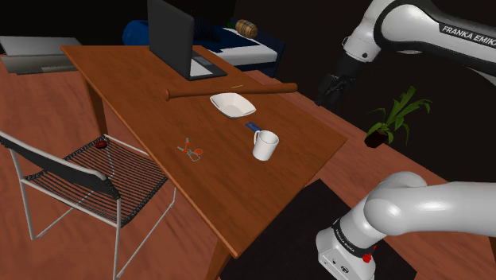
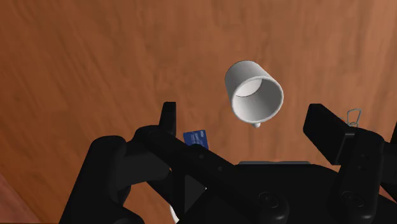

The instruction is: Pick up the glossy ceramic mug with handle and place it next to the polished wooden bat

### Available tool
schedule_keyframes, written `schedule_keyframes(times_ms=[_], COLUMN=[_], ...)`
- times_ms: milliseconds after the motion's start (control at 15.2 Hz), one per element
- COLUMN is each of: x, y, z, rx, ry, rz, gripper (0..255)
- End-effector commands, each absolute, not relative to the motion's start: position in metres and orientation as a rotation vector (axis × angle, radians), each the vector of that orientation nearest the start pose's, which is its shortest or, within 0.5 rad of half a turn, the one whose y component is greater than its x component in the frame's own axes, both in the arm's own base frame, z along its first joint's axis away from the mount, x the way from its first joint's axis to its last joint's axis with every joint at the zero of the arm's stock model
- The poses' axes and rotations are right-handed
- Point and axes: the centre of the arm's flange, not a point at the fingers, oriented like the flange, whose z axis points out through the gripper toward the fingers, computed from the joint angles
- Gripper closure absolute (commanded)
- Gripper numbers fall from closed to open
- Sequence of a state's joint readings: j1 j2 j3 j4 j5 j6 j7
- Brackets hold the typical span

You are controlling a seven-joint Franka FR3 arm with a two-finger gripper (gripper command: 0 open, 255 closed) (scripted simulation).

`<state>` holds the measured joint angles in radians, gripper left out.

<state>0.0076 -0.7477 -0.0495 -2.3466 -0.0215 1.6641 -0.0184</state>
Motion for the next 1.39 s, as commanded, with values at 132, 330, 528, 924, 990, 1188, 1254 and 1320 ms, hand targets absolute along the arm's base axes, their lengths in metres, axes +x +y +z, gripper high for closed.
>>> schedule_keyframes(times_ms=[132, 330, 528, 924, 990, 1188, 1254, 1320], x=[0.339, 0.357, 0.376, 0.412, 0.417, 0.429, 0.429, 0.429], y=[-0.017, -0.011, -0.006, 0.006, 0.008, 0.013, 0.013, 0.014], z=[0.568, 0.533, 0.498, 0.428, 0.416, 0.387, 0.382, 0.377], rx=[-3.123, -3.113, -3.104, -3.084, -3.081, -3.074, -3.074, -3.074], ry=[0.023, 0.033, 0.043, 0.062, 0.066, 0.072, 0.072, 0.072], rz=[-0.093, -0.08, -0.067, -0.041, -0.037, -0.028, -0.028, -0.028], gripper=[0, 0, 0, 0, 0, 0, 0, 0])
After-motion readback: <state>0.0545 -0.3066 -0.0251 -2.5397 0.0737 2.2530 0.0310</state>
